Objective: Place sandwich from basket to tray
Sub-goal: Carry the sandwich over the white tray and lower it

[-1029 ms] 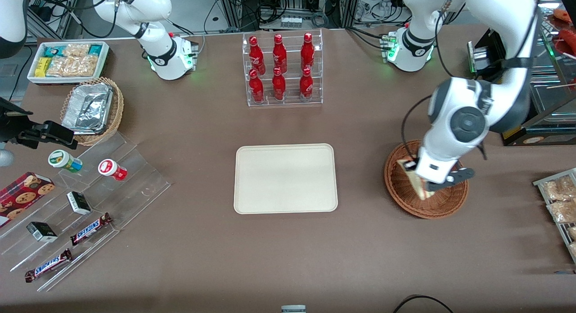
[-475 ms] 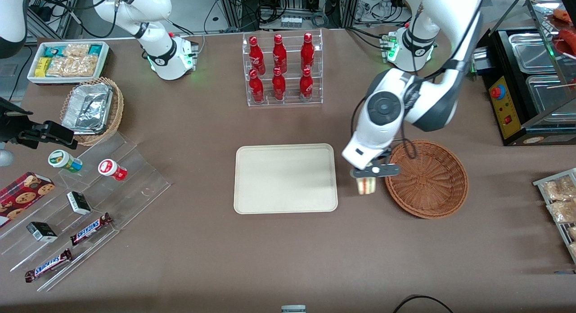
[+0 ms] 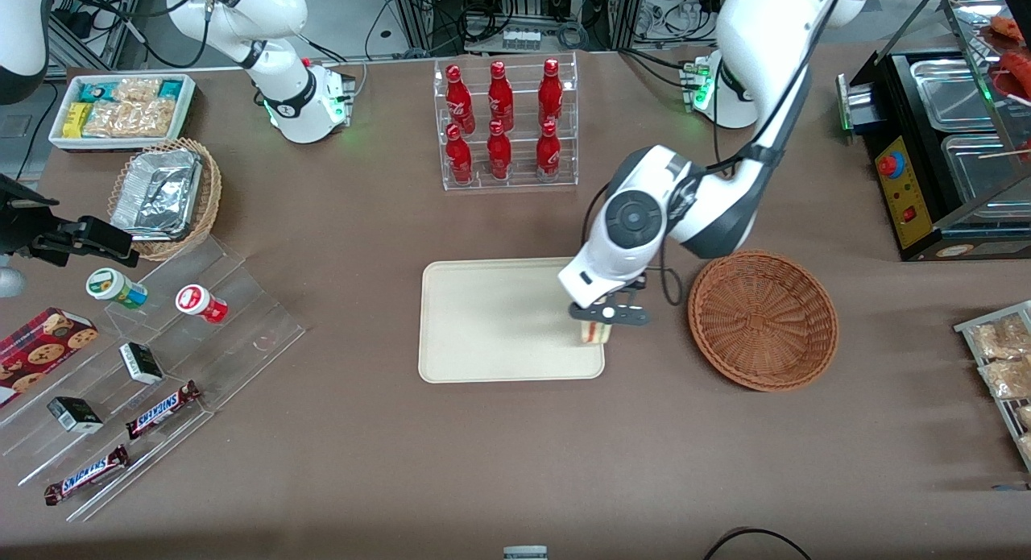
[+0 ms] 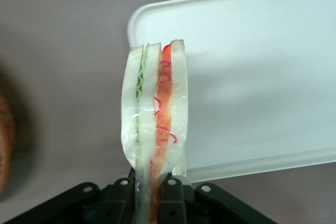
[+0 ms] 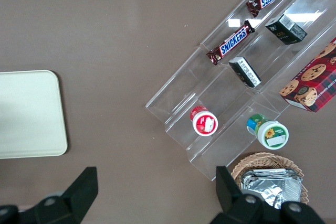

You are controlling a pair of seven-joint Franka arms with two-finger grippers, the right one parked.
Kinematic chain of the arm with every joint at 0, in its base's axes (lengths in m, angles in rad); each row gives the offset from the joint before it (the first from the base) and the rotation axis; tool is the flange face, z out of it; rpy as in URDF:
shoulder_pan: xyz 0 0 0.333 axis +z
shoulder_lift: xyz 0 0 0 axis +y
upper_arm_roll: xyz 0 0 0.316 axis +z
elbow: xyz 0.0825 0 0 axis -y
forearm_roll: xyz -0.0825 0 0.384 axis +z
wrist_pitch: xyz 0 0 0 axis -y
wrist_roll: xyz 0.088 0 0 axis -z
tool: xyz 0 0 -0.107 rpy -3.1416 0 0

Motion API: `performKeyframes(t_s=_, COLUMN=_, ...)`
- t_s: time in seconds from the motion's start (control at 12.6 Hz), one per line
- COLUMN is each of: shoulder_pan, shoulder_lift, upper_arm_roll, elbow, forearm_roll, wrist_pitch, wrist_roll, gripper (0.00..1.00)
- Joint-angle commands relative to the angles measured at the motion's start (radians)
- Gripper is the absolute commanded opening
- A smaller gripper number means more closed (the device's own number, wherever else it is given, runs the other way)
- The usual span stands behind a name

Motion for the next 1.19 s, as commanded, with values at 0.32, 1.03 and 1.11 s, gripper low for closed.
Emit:
performKeyframes(t_s=0.32, shoulder_pan=-0.069, shoulder_lift=0.157, upper_arm_roll=0.012, elbow=0.163, forearm_roll=0.005, wrist_pitch=-0.025, wrist_roll=-0.086, gripper=0.00)
performKeyframes(t_s=1.03, shoulder_pan=-0.107, shoulder_lift=0.278, upper_arm_roll=0.014, elbow=0.272, forearm_roll=0.066, wrist_pitch=-0.014, wrist_roll=-0.179, gripper=0.00)
performKeyframes(t_s=1.11, shoulder_pan=-0.108, shoulder_lift=0.282, upper_arm_roll=0.014, elbow=0.279, forearm_roll=0.066, wrist_pitch=-0.014, wrist_roll=-0.178, gripper=0.00)
